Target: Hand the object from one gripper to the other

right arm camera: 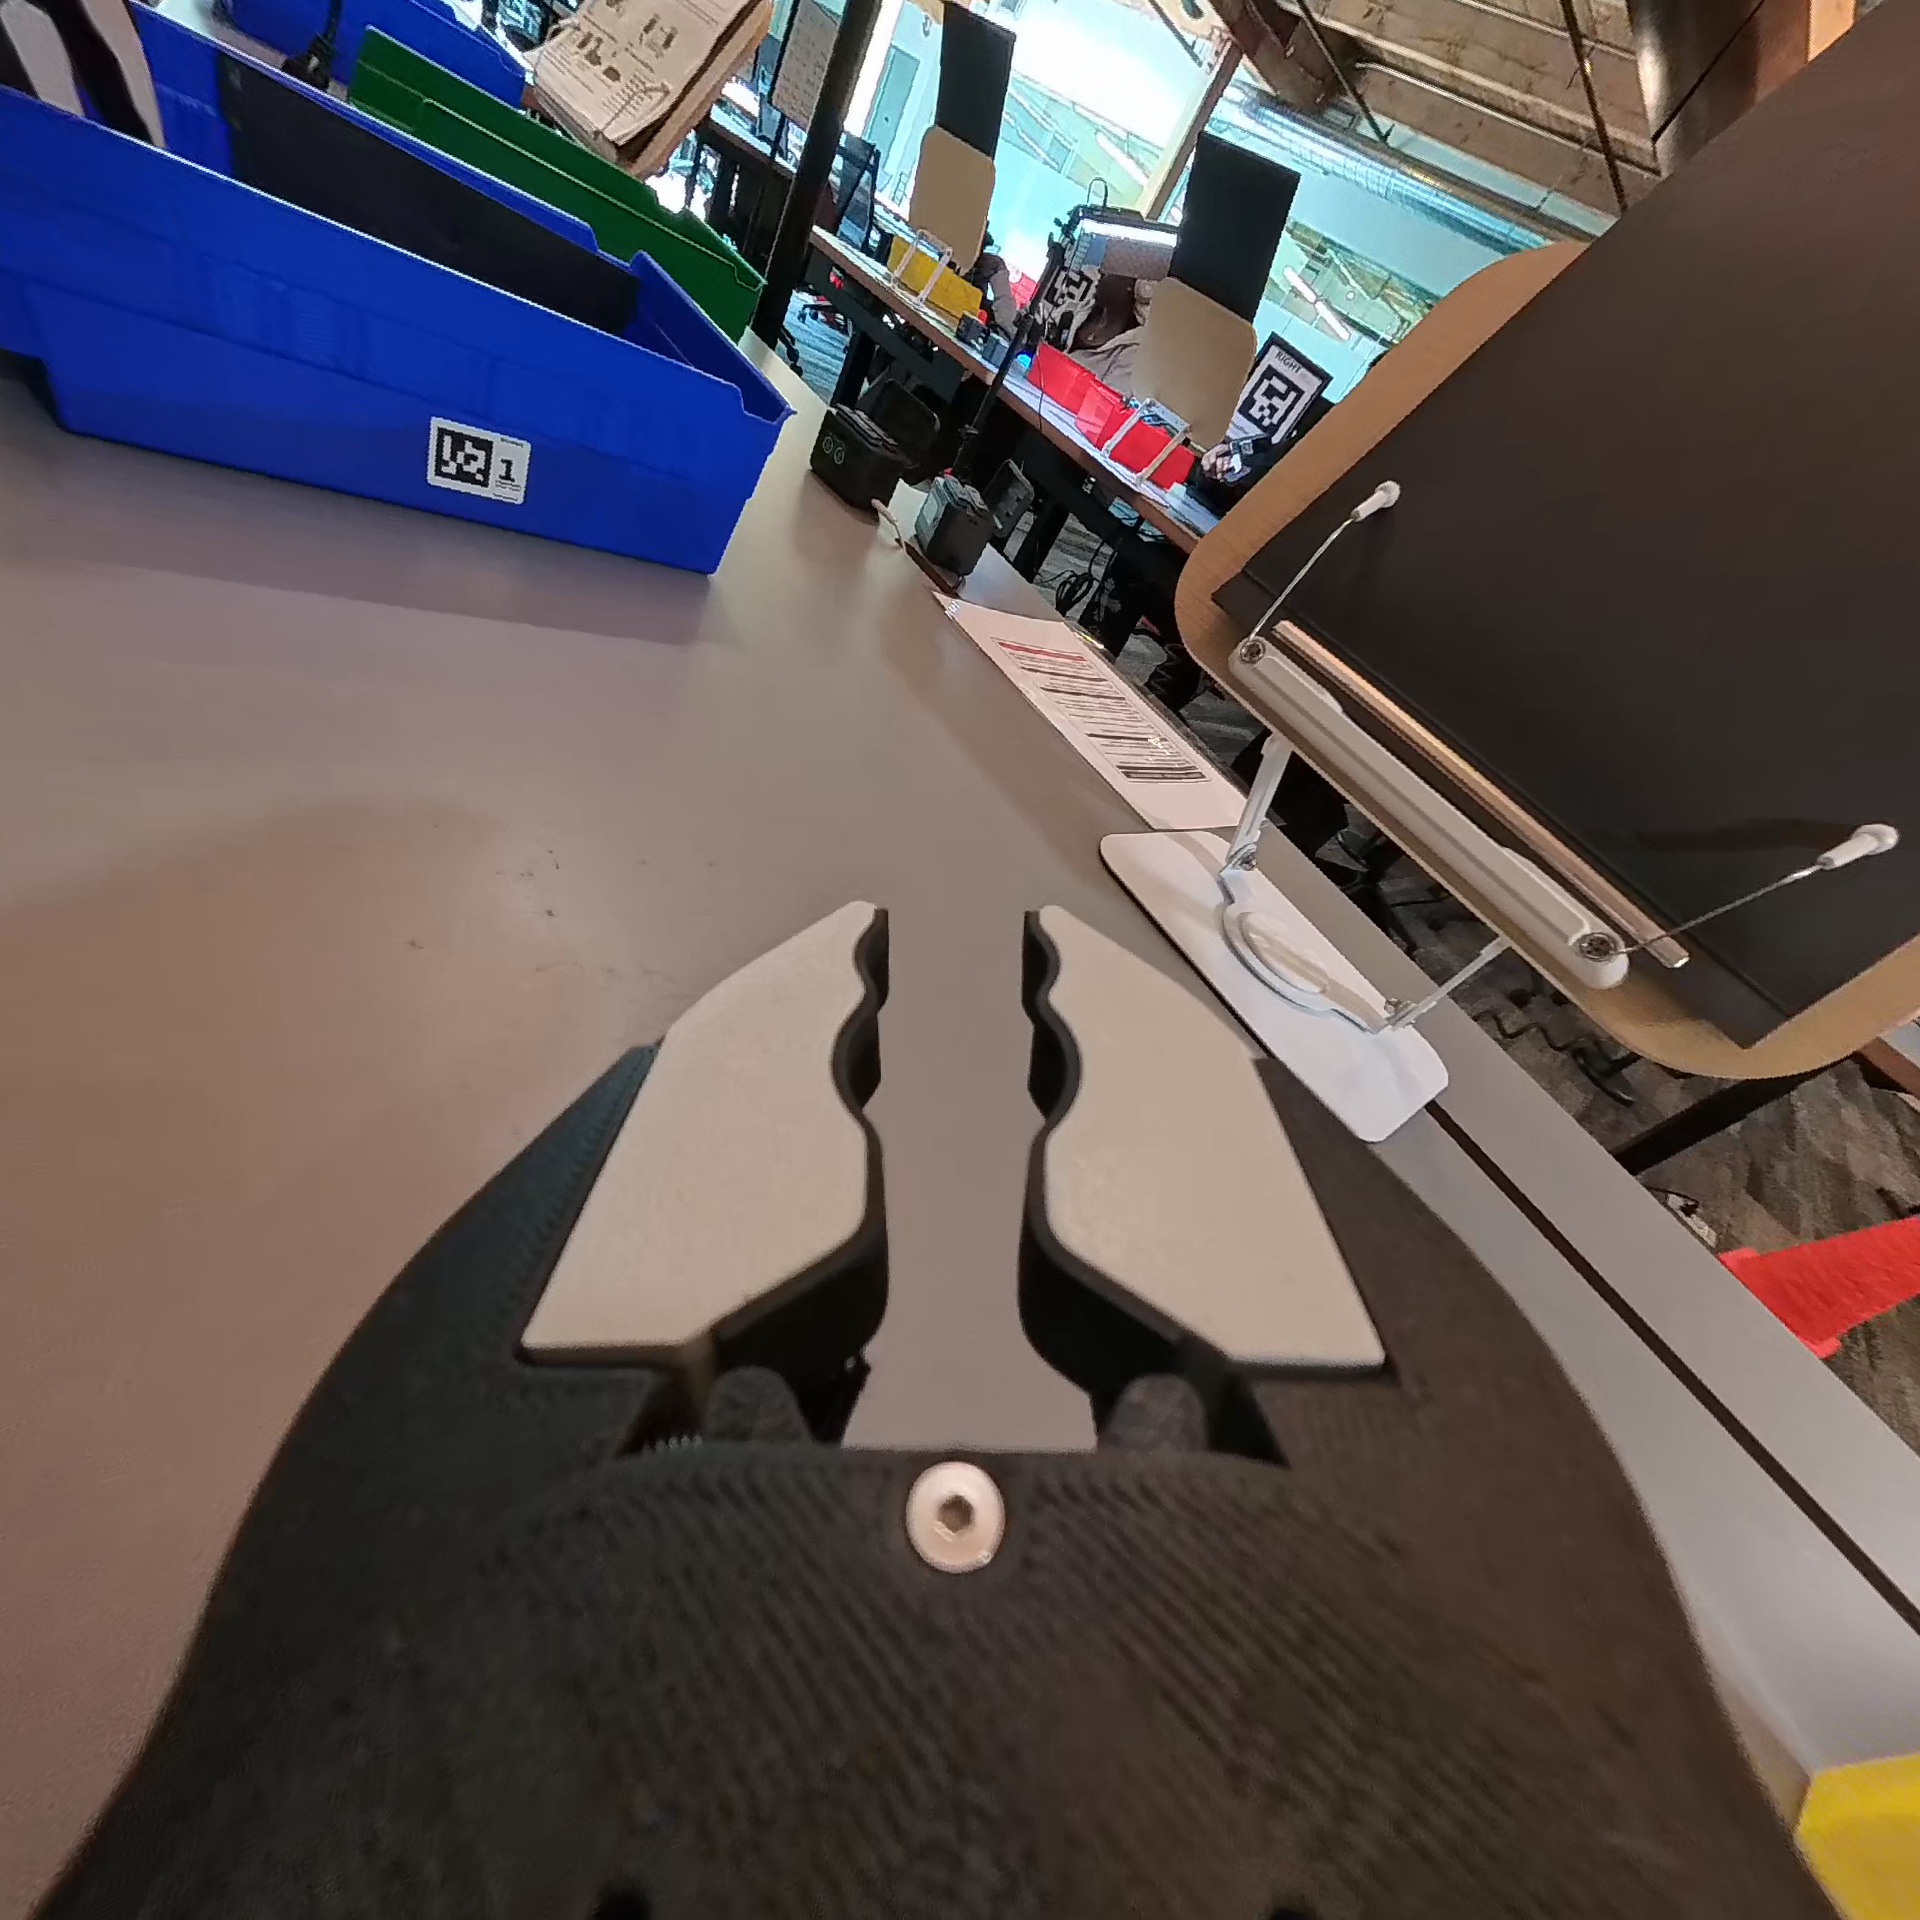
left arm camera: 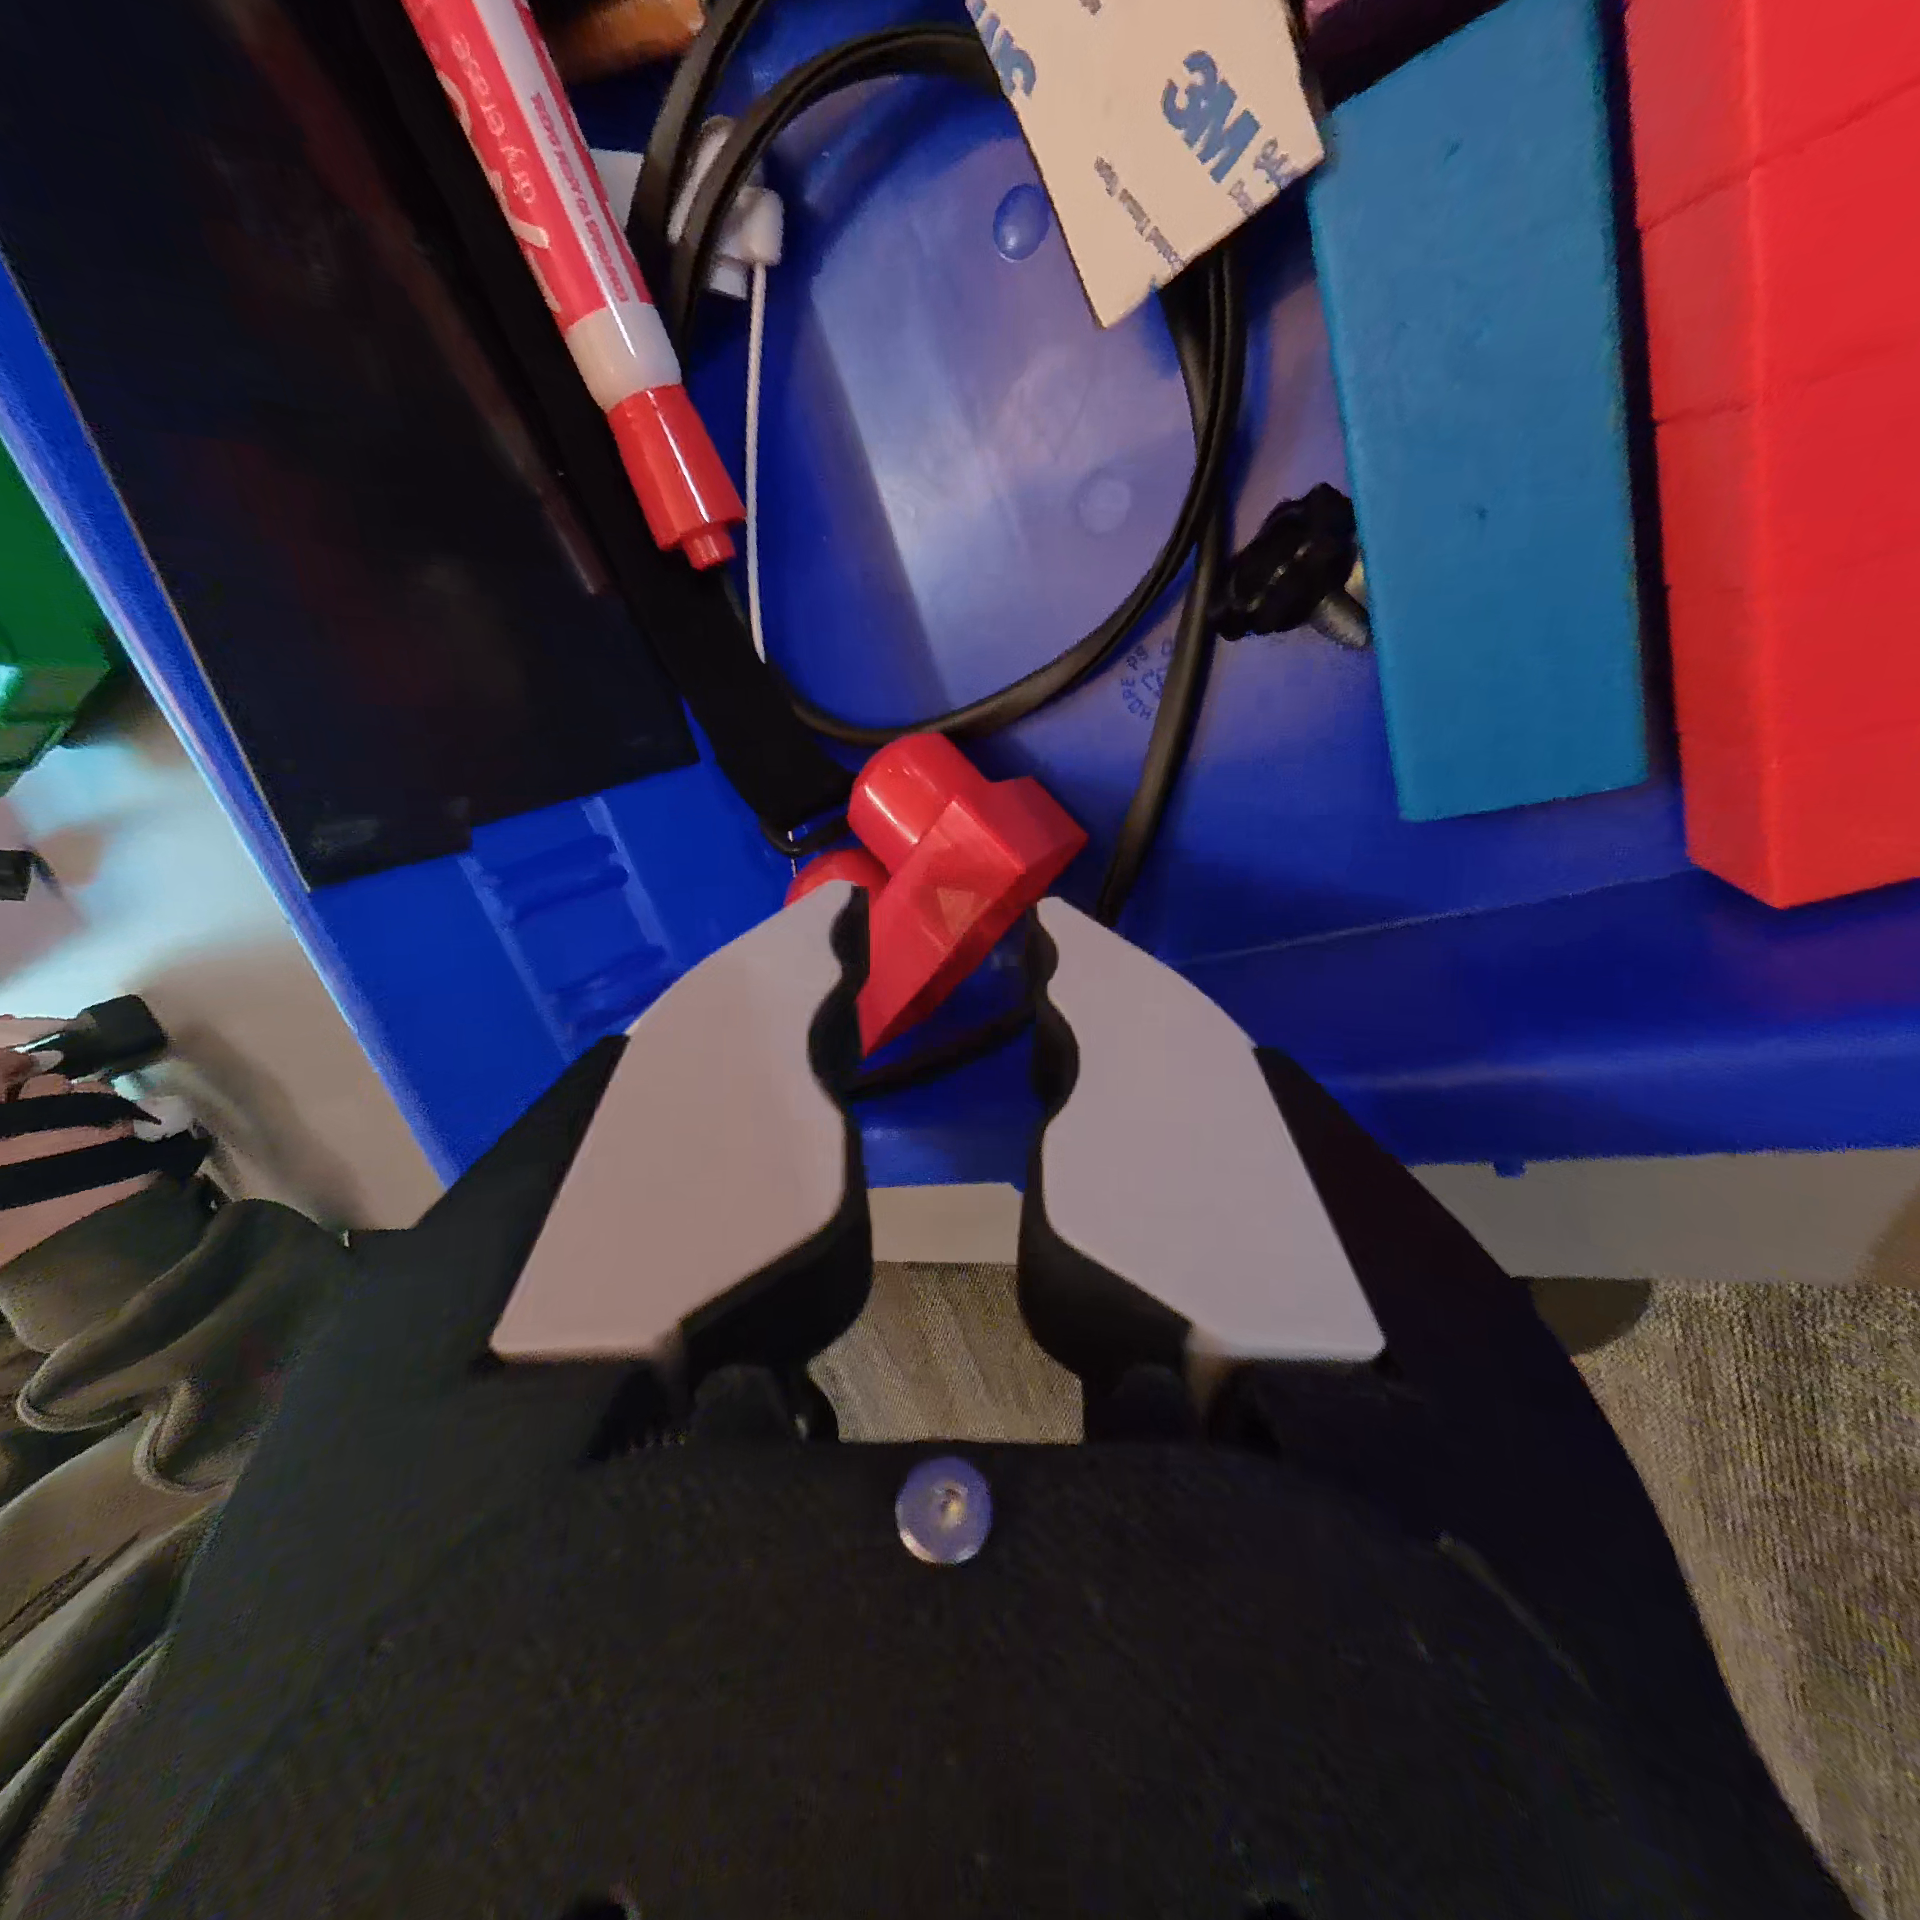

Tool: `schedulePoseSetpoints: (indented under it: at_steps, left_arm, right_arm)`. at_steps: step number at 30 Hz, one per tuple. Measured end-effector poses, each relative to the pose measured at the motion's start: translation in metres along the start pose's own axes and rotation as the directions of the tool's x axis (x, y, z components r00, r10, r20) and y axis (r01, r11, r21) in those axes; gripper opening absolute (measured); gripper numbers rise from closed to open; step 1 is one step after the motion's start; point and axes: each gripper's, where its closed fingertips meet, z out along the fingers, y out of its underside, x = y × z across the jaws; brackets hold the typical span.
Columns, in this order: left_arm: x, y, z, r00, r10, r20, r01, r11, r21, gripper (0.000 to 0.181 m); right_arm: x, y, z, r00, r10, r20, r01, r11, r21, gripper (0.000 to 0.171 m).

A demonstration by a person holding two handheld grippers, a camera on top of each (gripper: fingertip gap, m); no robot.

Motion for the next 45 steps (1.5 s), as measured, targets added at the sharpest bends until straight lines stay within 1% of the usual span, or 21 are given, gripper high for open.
schedulePoseSetpoints:
  at_steps: [12,19,24,26,28,31,33,36,39,41,42,45]
  left_arm:
    - [-0.004,-0.004,0.004,0.999,-0.031,-0.01,0.031,0.999,0.007,0.03]
    - [-0.014,-0.01,0.011,0.998,0.025,0.052,-0.023,0.999,-0.027,0.031]
    - [-0.019,-0.02,0.018,0.998,0.01,0.061,-0.011,1.0,0.025,0.036]
    - [-0.019,-0.019,0.025,0.998,0.007,0.062,-0.008,1.0,0.011,0.032]
    - [-0.015,-0.018,0.03,0.999,0.024,0.041,-0.023,1.0,-0.015,0.021]
    - [-0.023,-0.017,0.029,0.99,0.082,0.112,-0.078,0.996,-0.038,0.009]
    - [-0.028,-0.017,0.024,0.99,0.06,0.131,-0.057,0.998,-0.029,0.005]
    - [-0.048,-0.028,0.002,0.976,-0.011,0.215,-0.007,0.997,0.081,0.007]
    - [-0.069,-0.05,-0.037,0.946,-0.112,0.304,0.026,0.961,0.275,0.007]
    - [-0.073,-0.072,-0.068,0.933,-0.181,0.311,0.029,0.899,0.436,0.006]
    - [-0.072,-0.084,-0.084,0.931,-0.211,0.297,0.03,0.856,0.516,0.006]
    - [-0.059,-0.121,-0.129,0.941,-0.273,0.199,0.048,0.691,0.722,0.005]
  right_arm:
    - [-0.001,0.001,-0.002,1.0,-0.003,-0.007,0.003,1.0,-0.007,0.025]
    - [0.002,0.003,-0.008,1.0,0.0,-0.03,-0.001,1.0,-0.018,0.025]
    - [0.003,0.004,-0.009,0.999,0.0,-0.037,-0.001,1.0,-0.024,0.025]
    - [0.002,0.004,-0.009,0.999,0.0,-0.037,-0.001,1.0,-0.025,0.025]
    - [0.002,0.004,-0.009,0.999,-0.001,-0.037,0.0,1.0,-0.025,0.025]
    - [0.002,0.004,-0.009,0.999,-0.001,-0.036,0.001,1.0,-0.024,0.024]
    - [0.002,0.004,-0.009,0.999,-0.002,-0.036,0.001,1.0,-0.023,0.024]
    - [0.002,0.003,-0.009,0.999,-0.002,-0.035,0.001,1.0,-0.022,0.025]
    - [0.001,0.004,-0.009,0.999,-0.002,-0.033,0.001,1.0,-0.023,0.025]
    - [0.001,0.003,-0.009,0.999,-0.002,-0.032,0.002,1.0,-0.023,0.024]
    - [0.001,0.003,-0.009,0.999,-0.002,-0.032,0.002,1.0,-0.022,0.024]
    - [0.0,0.003,-0.009,1.0,-0.003,-0.029,0.003,1.0,-0.021,0.024]
